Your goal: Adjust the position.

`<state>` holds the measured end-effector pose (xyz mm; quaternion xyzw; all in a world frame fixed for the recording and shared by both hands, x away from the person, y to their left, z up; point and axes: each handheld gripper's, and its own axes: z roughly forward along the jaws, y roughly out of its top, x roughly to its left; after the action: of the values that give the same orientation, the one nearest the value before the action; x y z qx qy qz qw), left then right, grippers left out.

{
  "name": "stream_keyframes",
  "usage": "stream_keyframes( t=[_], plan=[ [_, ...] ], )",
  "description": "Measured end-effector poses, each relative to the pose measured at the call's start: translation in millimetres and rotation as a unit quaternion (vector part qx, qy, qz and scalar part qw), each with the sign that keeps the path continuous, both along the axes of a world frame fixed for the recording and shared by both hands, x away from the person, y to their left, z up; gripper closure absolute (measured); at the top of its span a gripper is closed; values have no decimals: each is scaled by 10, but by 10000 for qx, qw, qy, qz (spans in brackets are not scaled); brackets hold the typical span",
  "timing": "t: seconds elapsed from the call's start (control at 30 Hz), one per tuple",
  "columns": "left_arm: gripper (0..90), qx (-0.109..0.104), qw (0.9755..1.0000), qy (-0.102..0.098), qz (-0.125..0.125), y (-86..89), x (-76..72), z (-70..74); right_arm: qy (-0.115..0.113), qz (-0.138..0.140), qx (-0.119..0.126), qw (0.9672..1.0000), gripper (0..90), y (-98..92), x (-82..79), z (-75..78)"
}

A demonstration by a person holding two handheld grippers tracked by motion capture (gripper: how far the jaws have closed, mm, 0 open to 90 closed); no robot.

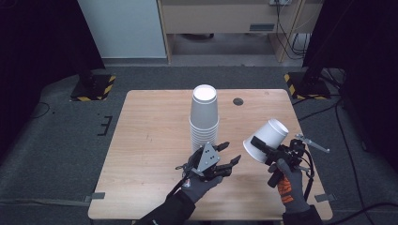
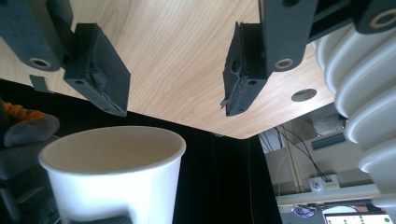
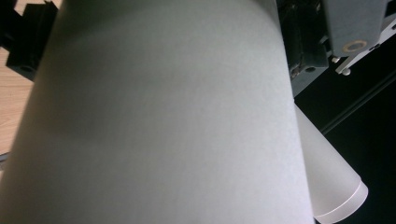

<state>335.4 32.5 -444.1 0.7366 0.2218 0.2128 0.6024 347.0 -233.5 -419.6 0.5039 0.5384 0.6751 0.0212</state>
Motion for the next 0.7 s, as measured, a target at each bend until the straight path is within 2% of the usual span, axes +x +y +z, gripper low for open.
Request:
stream_keyframes(
  t=[0.37, 0.7],
  plan=[
    [405, -148, 9999, 22, 80, -107, 101, -51, 10, 35, 4, 10000, 146, 17, 8, -20],
    [403, -190, 9998, -37, 108, -234, 176, -58, 54, 92, 5, 9999, 146, 42, 12, -37]
  ],
)
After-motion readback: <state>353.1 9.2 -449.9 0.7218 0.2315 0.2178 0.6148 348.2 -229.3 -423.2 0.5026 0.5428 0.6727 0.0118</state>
